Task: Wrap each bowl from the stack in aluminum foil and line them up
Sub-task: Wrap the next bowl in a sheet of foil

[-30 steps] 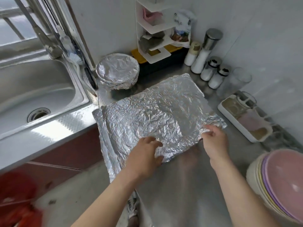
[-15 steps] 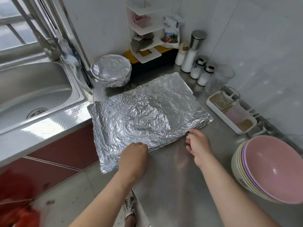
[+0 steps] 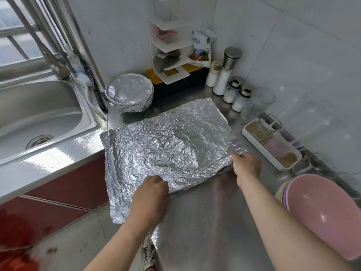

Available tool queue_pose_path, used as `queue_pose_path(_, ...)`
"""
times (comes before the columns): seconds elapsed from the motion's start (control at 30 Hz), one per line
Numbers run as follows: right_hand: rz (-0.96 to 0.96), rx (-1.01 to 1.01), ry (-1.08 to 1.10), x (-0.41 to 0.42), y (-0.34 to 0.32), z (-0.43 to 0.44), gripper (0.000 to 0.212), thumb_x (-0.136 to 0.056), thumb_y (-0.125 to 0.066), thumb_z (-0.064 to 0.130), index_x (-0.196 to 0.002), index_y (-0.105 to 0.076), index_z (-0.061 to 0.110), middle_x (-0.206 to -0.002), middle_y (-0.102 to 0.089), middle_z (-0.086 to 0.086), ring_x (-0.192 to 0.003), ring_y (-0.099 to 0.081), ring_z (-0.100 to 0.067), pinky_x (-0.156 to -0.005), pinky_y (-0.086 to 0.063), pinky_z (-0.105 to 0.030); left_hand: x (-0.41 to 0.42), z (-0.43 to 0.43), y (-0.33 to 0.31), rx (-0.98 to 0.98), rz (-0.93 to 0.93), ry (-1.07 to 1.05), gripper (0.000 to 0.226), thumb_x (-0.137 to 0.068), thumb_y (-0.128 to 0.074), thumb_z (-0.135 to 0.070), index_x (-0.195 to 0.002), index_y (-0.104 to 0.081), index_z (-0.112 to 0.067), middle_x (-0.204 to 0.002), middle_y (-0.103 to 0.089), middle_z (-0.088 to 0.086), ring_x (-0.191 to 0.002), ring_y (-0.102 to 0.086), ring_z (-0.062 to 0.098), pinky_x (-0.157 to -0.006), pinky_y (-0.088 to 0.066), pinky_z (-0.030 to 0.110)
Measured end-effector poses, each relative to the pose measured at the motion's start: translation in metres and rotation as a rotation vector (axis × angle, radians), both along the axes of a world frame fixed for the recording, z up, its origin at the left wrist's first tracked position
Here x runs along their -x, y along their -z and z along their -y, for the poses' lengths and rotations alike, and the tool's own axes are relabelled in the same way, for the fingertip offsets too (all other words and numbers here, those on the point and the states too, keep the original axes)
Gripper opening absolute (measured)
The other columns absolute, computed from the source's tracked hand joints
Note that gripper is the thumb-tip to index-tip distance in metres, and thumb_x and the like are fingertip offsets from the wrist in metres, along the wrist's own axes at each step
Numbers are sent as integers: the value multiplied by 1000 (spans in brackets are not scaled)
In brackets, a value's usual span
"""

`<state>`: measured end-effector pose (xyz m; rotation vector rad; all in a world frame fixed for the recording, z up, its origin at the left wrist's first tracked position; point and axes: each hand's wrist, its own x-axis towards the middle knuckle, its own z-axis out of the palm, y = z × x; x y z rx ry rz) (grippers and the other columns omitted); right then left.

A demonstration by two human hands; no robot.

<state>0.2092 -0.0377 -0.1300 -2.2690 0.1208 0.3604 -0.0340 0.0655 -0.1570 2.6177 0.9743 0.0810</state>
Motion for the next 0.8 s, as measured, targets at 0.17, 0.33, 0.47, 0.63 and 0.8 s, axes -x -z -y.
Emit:
queue_pose_path(0.17,92,-66,0,5,-16,-1,36,-88,-56,19,-56,-47,7,-57,-48,-9,-56,-49,-27,-61,-49,-44,7,1,10,105,-79,-14,41,-75,-71,-48,-110,-57,-31,-133,-49,-2,-127,-44,25,-95,-46,46)
queue_pose_path(0.33,-49,-586,59,18,-67,-9,24,-93,-52,8,-70,-50,9,-72,-54,-8,-53,-57,-17,-46,-53,-26,-8,14,-6,126,-197,-52,75,-84,-53,-62,-145,-19,-34,-162,-10,0,-149,-10,25,-111,-22,61)
queue_pose_path(0.47,-110,-784,4,30,-107,-17,22,-92,-53,4,-71,-47,8,-70,-50,-7,-51,-59,-18,-43,-50,-24,-33,22,-40,45,165,-3,35,-90,-61,-36,-122,-50,-31,-131,-56,-2,-118,-56,26,-91,-48,41)
queue_pose_path(0.63,-83,-1031,-171,34,-153,-5,16,-97,-55,25,-91,-61,11,-85,-65,-7,-77,-66,-20,-60,-56,-30,-43,9,-102,123,306,-101,27,-99,-51,-30,-73,-51,-21,-60,-50,-6,-66,-54,21,-57,-30,34)
queue_pose_path(0.8,-50,-959,-260,21,-160,15,14,-91,-59,45,-100,-58,34,-100,-60,16,-93,-58,2,-88,-46,-31,-28,-7,-184,659,710,-154,18,-91,-67,-12,-73,-67,-9,-63,-63,-1,-52,-49,5,-52,-41,17)
